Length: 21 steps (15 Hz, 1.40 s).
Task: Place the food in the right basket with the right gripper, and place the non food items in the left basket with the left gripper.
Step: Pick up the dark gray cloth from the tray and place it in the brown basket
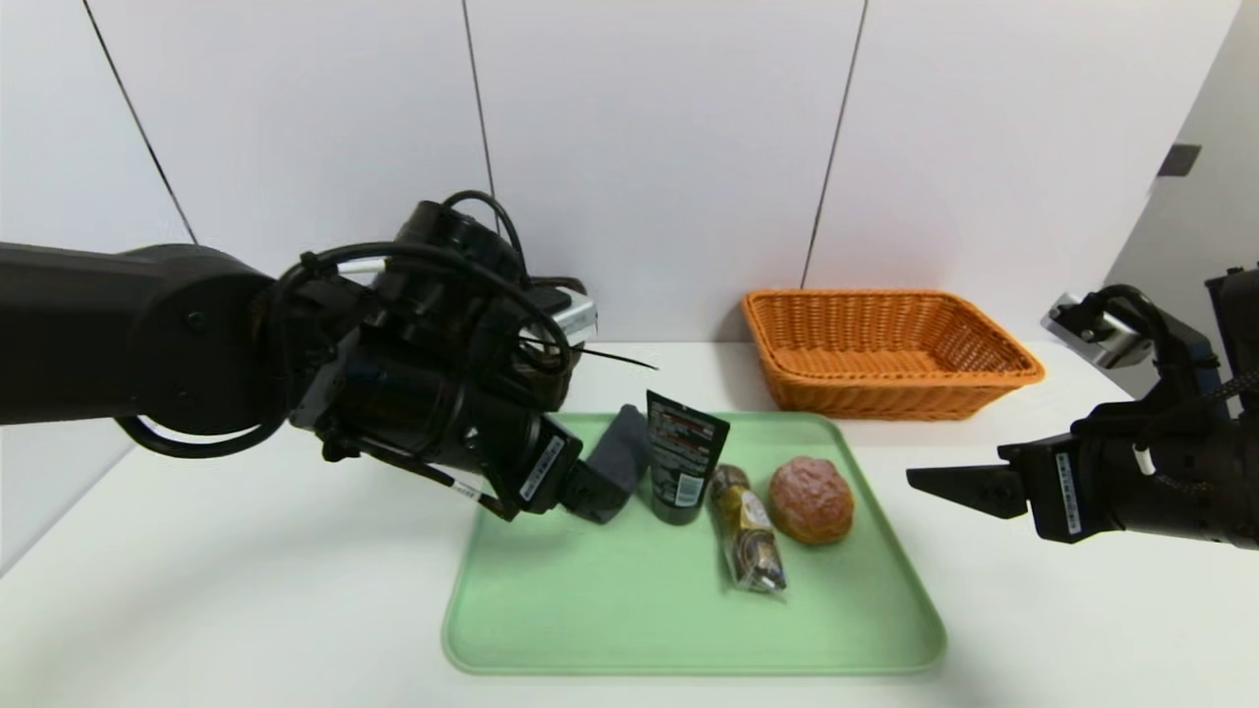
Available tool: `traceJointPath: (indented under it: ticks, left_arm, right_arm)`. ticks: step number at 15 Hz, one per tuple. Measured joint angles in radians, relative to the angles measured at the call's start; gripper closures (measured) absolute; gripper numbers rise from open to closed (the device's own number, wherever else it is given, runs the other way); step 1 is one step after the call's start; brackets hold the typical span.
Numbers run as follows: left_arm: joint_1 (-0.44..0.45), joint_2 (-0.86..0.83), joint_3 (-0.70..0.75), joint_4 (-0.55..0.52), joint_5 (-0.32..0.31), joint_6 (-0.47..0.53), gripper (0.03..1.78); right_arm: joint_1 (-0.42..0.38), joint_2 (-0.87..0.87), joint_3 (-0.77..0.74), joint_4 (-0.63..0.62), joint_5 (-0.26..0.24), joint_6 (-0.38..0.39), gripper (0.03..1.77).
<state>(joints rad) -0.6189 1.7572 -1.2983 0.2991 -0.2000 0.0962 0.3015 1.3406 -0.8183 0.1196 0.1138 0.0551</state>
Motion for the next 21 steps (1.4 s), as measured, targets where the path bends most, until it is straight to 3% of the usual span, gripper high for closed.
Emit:
traceJointPath:
  ticks: [5,13,17,20,21]
  left_arm:
    - [-0.031,0.124,-0.004,-0.104,0.146,-0.042,0.12]
    - [-0.031,0.233,-0.008,-0.149,0.151,-0.046,0.18]
    - [-0.031,0.253,-0.009,-0.169,0.156,-0.046,0.79]
    - [-0.031,0.251,-0.009,-0.169,0.159,-0.045,1.1]
    - [-0.031,0.246,-0.009,-0.17,0.159,-0.043,1.44]
  right_arm:
    - [-0.011,-0.001,0.003,0.0,0.0,0.0,0.1]
    - [-0.033,-0.013,0.023,-0.006,0.002,-0.001,0.1]
    - [-0.034,-0.016,0.024,-0.006,0.003,-0.002,0.1]
    - [-0.034,-0.02,0.024,-0.006,0.003,-0.002,0.1]
    - [-0.034,-0.021,0.025,-0.006,0.003,-0.002,0.1]
